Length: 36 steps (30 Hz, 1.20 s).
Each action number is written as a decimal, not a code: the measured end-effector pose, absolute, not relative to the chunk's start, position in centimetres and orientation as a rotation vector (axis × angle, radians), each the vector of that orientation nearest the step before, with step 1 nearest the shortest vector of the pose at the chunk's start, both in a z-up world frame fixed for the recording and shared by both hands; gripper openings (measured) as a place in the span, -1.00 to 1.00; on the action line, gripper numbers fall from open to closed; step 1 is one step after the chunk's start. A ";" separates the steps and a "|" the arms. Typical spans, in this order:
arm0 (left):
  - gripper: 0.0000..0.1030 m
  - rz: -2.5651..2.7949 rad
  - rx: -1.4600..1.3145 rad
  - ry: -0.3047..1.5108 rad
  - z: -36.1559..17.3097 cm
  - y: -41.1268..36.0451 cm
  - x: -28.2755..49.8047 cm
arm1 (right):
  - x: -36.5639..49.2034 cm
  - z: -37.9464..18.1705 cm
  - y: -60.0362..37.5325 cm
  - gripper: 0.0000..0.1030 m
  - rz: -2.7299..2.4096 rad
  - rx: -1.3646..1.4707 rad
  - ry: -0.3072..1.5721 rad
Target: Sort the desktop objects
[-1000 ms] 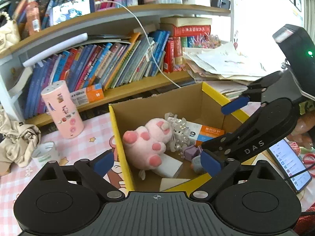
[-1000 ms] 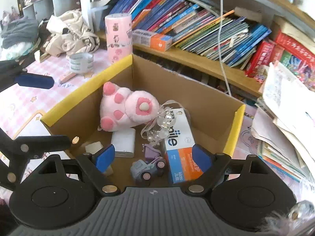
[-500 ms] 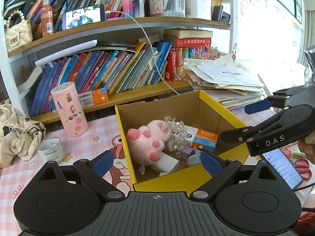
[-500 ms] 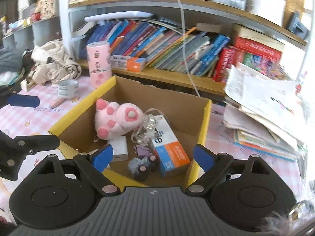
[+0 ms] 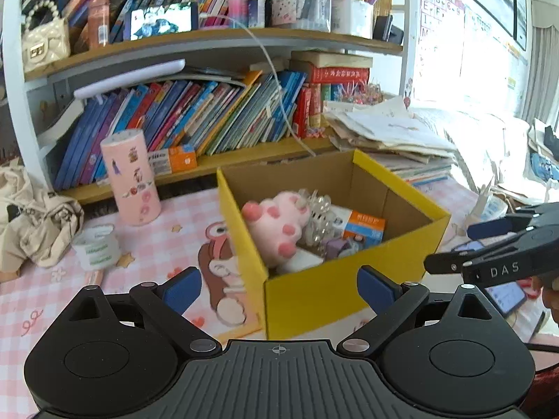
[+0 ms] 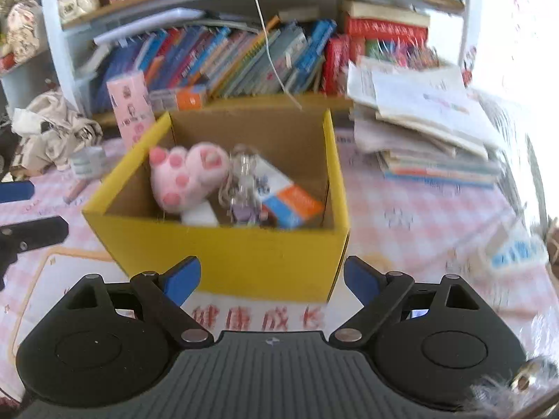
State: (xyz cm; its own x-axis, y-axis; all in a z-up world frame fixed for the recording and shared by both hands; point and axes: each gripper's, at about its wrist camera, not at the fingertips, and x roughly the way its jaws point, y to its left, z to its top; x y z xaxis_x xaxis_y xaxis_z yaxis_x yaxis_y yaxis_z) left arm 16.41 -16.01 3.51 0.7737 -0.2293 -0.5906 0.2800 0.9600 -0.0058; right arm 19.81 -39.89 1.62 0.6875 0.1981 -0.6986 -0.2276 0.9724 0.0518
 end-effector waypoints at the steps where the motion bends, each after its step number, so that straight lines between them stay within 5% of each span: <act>1: 0.92 -0.273 0.089 0.643 3.1 -15.6 16.3 | 19.4 1.2 -39.5 0.73 0.229 -0.039 0.791; 36: 0.96 -0.255 0.122 0.790 -0.4 -4.9 10.6 | 12.5 -3.0 -24.9 0.91 0.238 -0.238 0.969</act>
State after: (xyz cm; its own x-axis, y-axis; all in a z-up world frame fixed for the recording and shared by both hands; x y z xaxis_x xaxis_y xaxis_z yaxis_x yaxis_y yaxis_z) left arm 10.59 -4.94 -0.39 0.6750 -0.1811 -0.7152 0.2717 0.9623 0.0127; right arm 12.49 -24.85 -3.02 0.5446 0.0926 -0.8336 -0.3036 0.9483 -0.0930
